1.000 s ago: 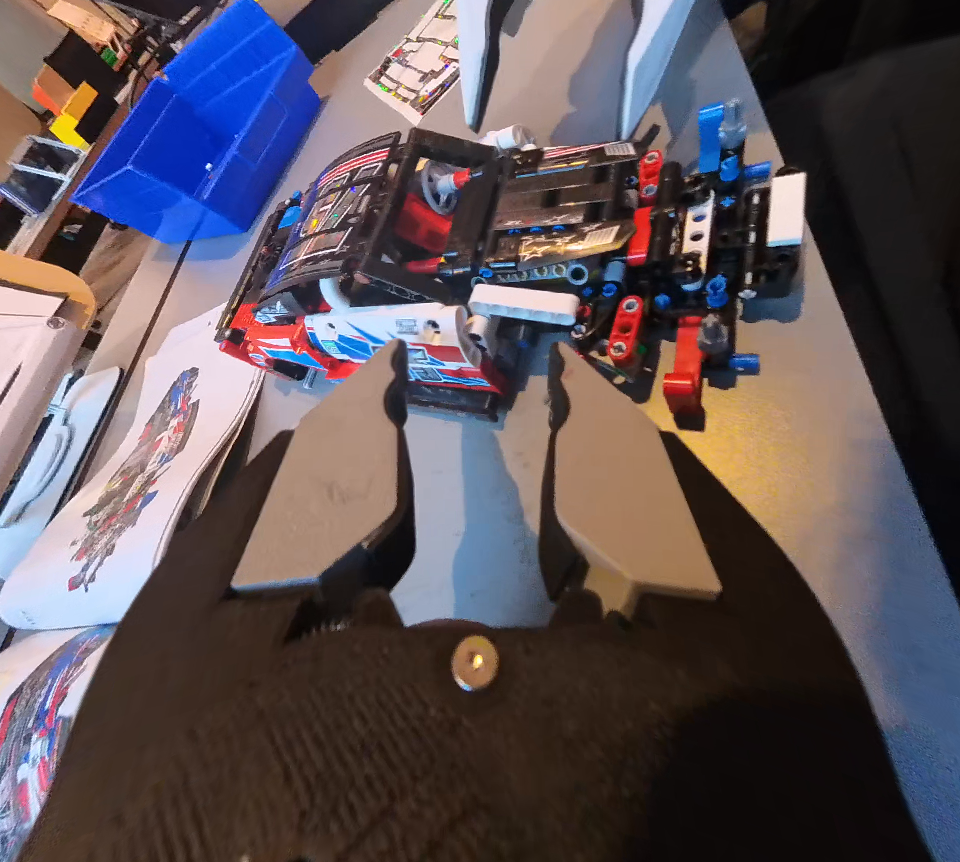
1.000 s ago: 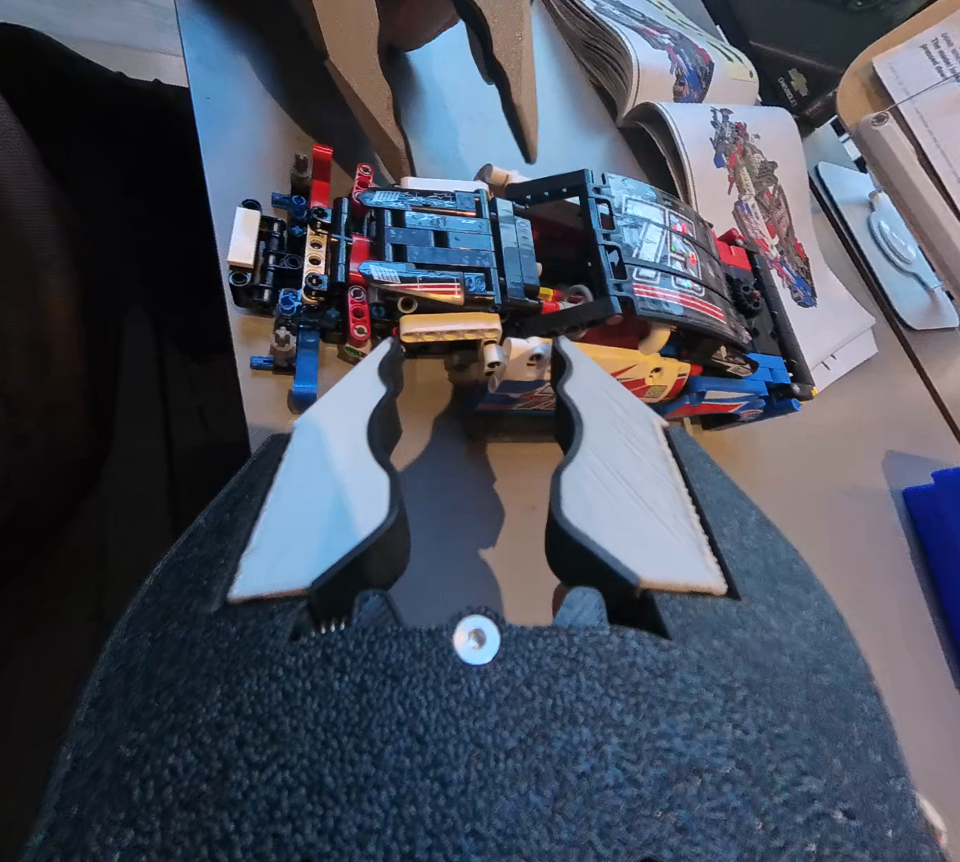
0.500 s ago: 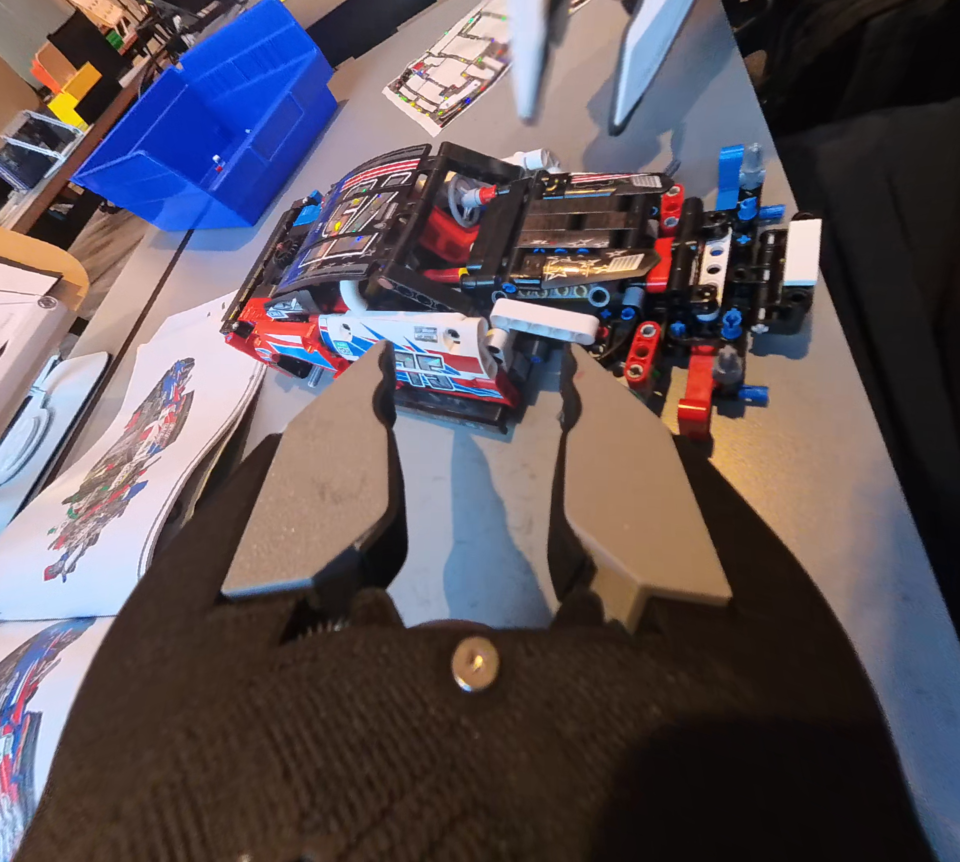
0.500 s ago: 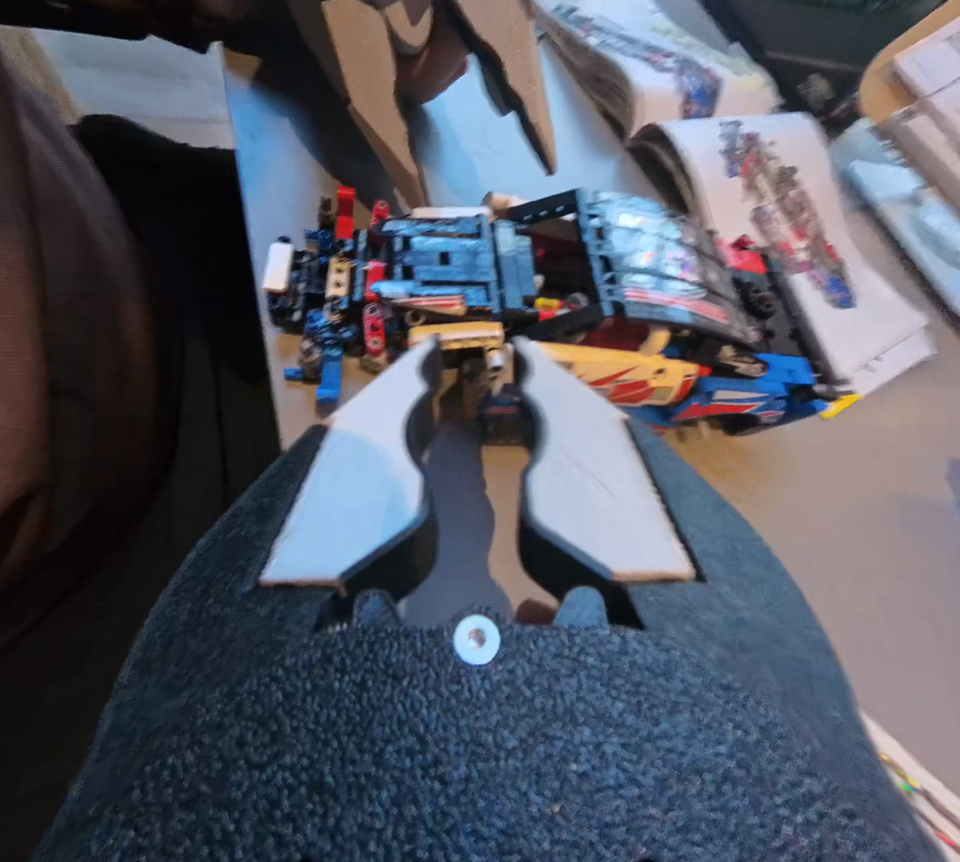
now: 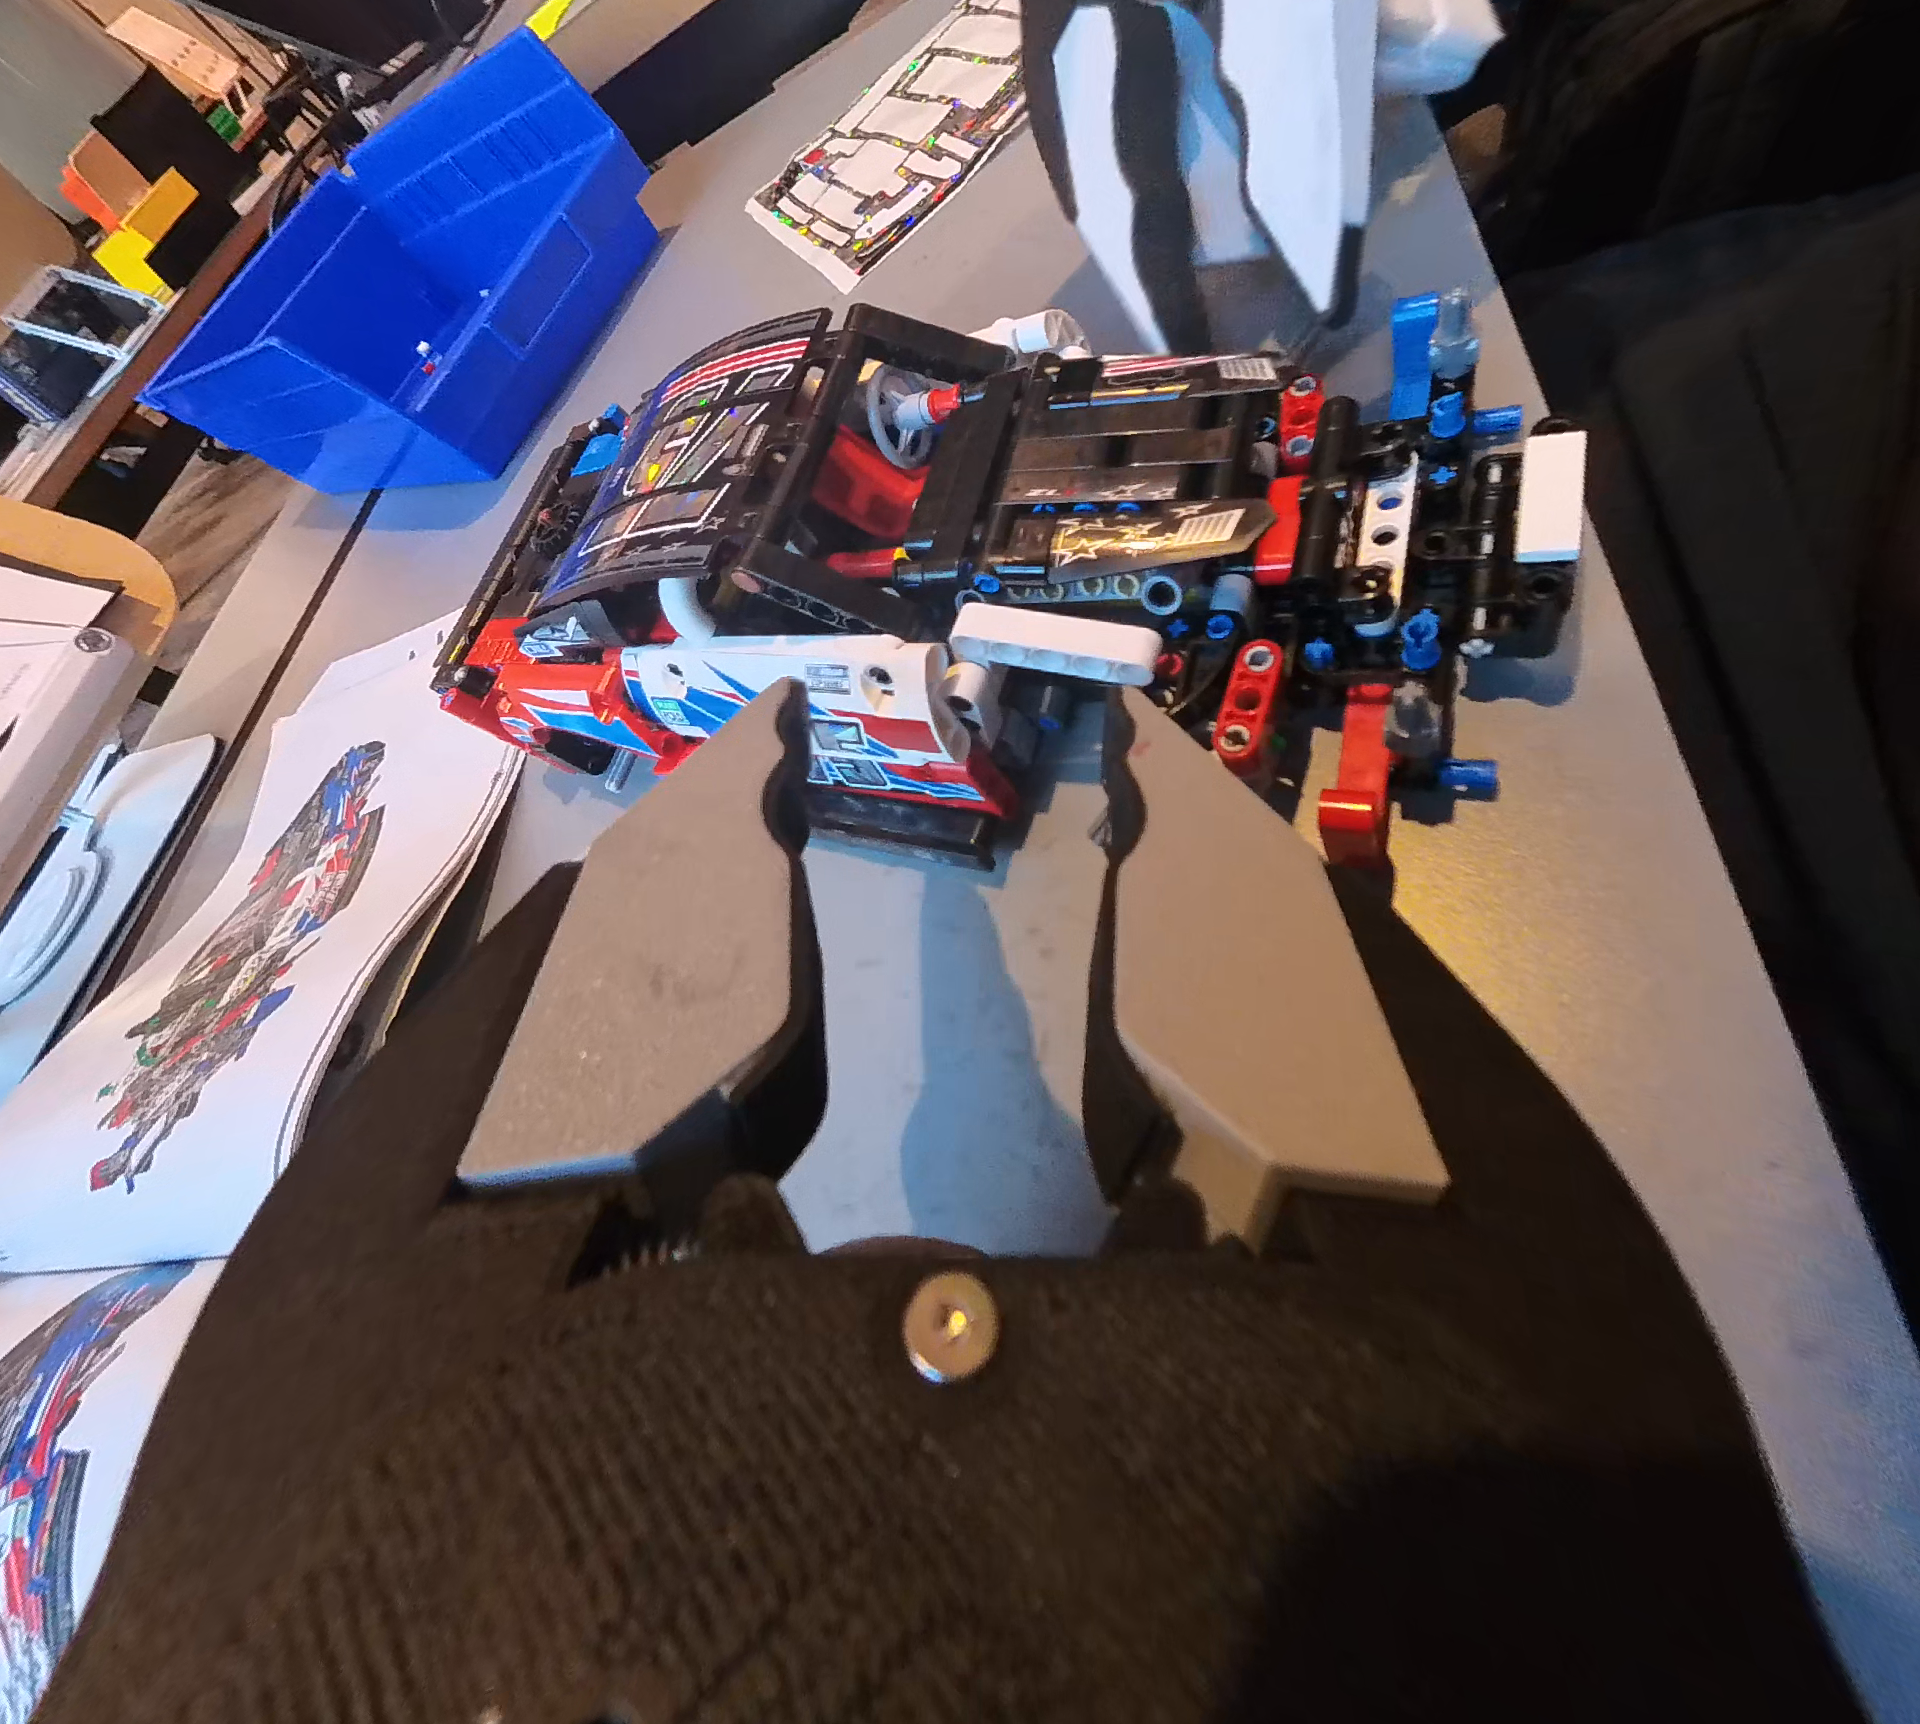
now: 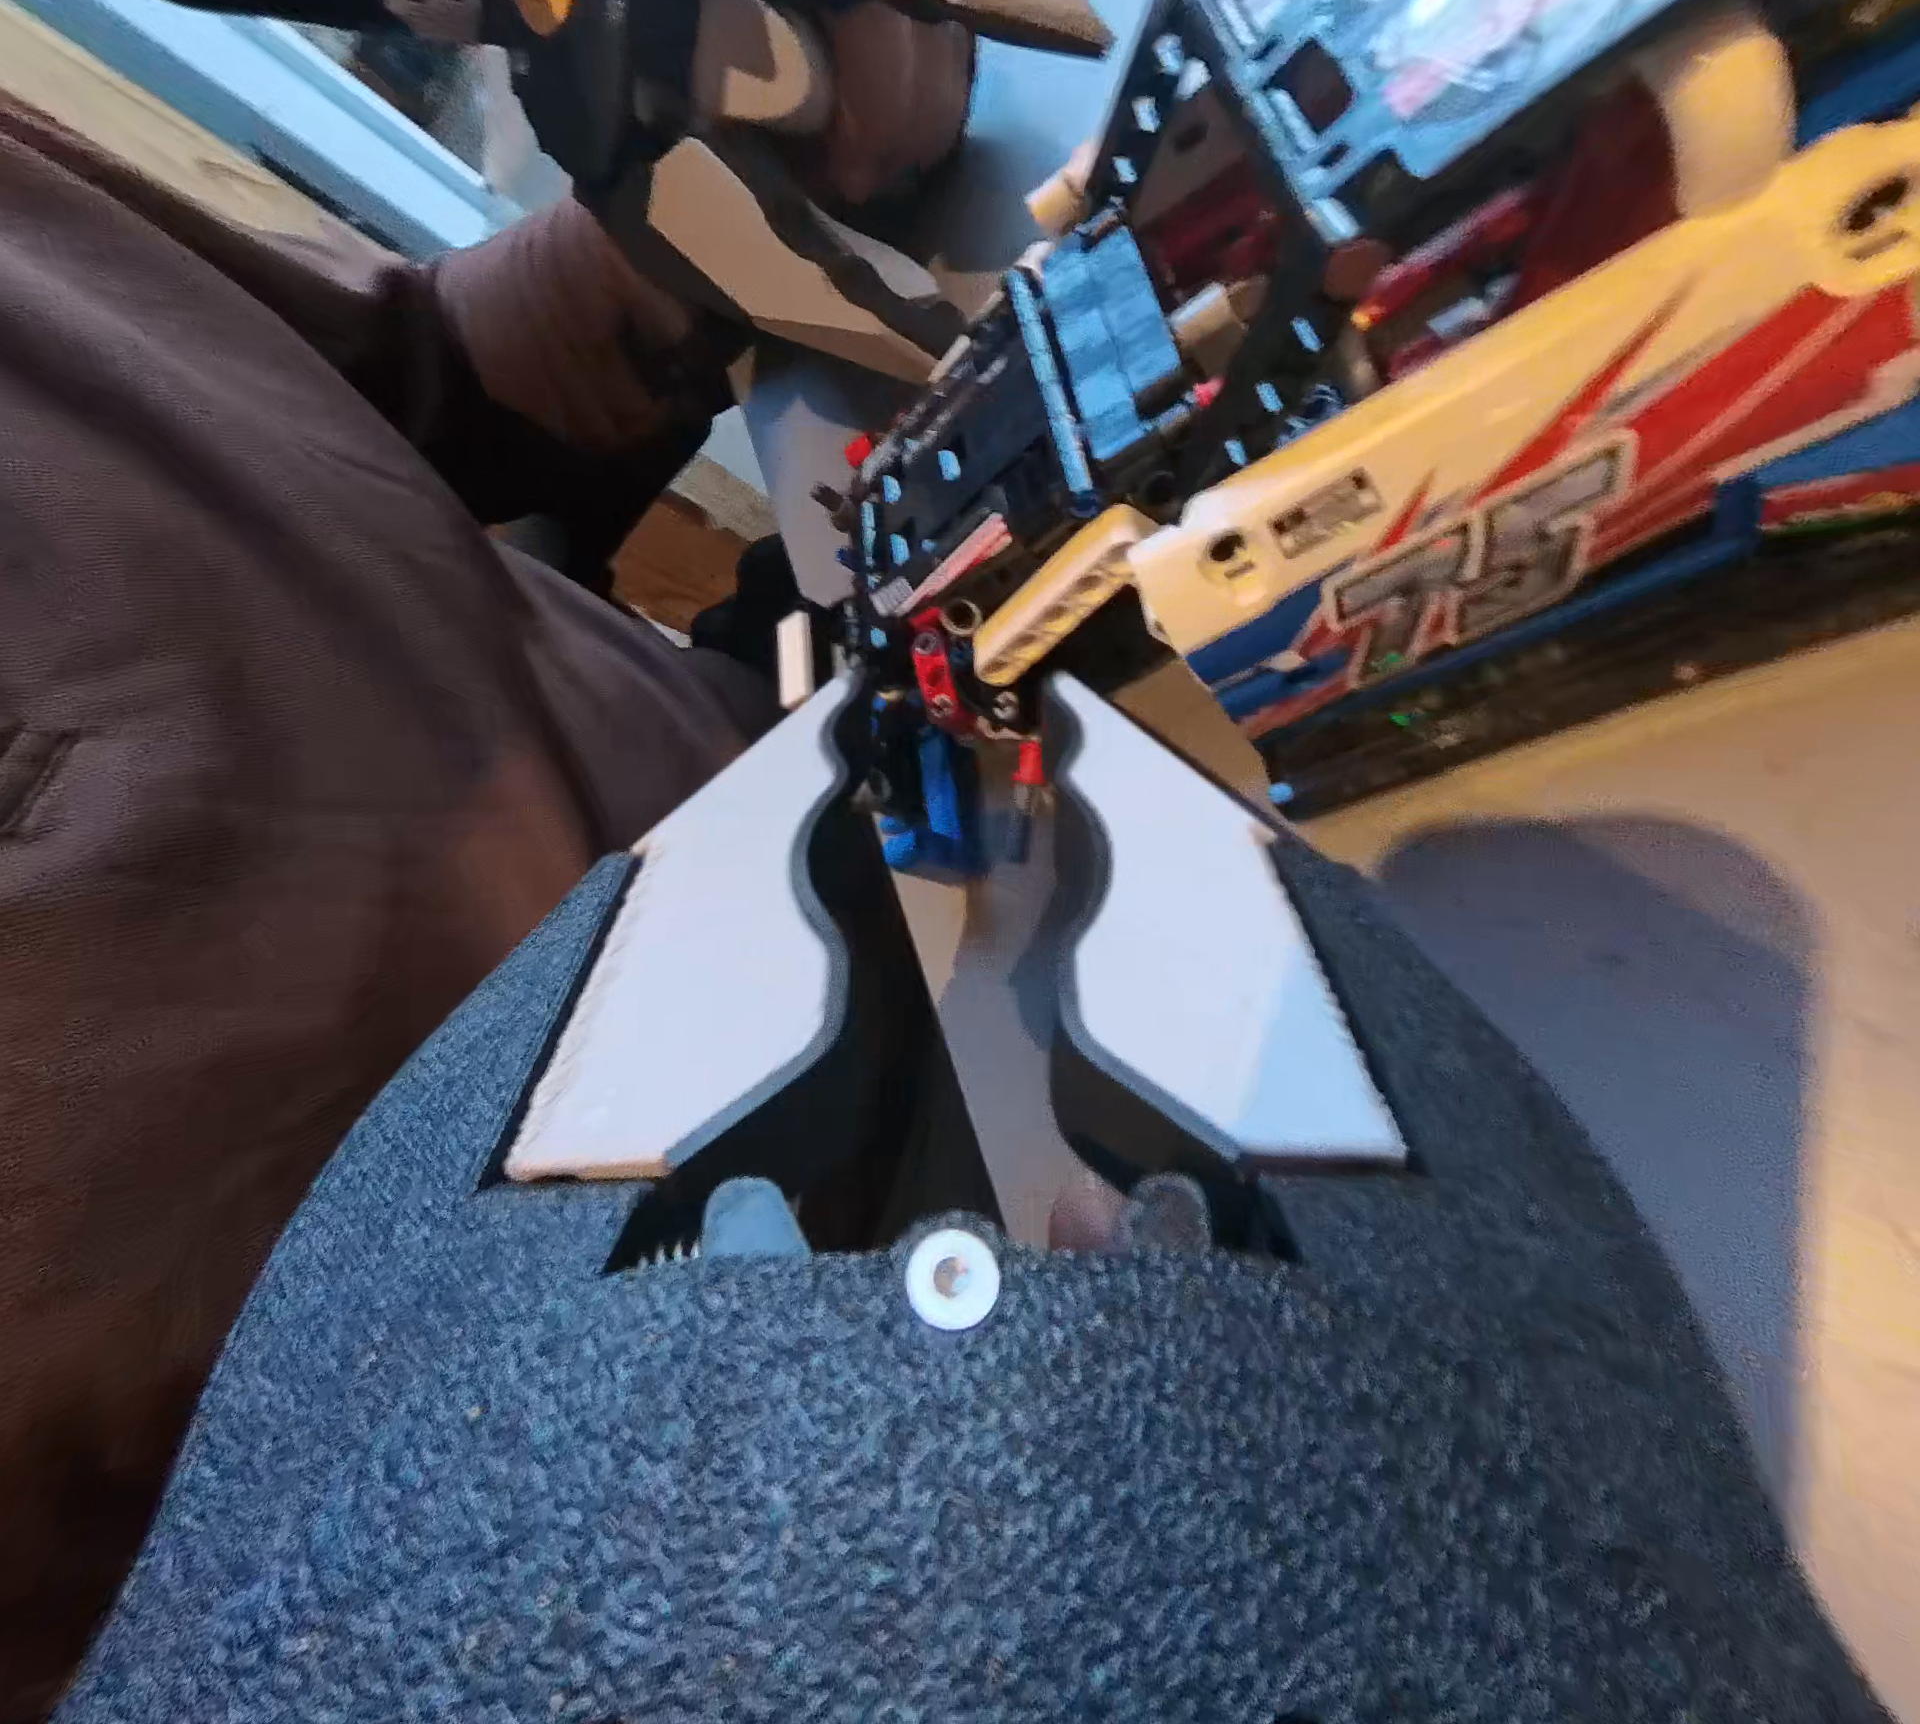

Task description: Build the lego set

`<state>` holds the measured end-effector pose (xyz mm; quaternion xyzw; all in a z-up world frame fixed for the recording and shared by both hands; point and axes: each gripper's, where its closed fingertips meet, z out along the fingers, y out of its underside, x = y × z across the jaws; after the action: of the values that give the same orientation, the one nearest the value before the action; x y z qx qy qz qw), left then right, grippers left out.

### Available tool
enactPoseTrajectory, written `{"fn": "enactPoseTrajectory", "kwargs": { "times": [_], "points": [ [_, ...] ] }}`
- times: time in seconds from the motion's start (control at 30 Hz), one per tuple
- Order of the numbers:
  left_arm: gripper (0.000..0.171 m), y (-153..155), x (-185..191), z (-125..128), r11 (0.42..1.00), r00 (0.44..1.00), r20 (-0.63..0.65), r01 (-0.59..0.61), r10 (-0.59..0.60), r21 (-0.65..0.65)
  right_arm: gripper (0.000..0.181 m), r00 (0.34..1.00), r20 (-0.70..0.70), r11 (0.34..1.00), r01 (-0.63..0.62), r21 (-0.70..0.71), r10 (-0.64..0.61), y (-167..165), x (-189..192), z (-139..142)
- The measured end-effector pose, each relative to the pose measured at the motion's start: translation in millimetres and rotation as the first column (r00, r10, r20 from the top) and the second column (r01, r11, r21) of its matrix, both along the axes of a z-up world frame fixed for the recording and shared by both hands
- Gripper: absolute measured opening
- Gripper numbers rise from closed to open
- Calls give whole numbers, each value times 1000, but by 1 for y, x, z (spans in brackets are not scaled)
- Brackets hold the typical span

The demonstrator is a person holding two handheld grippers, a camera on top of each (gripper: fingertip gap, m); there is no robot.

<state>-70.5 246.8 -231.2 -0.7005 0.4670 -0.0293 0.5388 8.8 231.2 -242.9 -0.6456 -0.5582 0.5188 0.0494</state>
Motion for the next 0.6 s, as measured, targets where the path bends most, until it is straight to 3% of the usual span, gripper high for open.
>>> {"fn": "enactPoseTrajectory", "kwargs": {
  "times": [0.43,0.6],
  "points": [
    [52,0,0,-1,1000,1000,2,7,-7,-9,34,995,-103,993,2,-118,-14,-1,-4,13],
    [51,0,0,-1,1000,1000,-2,9,-9,-6,11,992,-108,989,50,-137,-65,6,-7,9]
  ]
}}
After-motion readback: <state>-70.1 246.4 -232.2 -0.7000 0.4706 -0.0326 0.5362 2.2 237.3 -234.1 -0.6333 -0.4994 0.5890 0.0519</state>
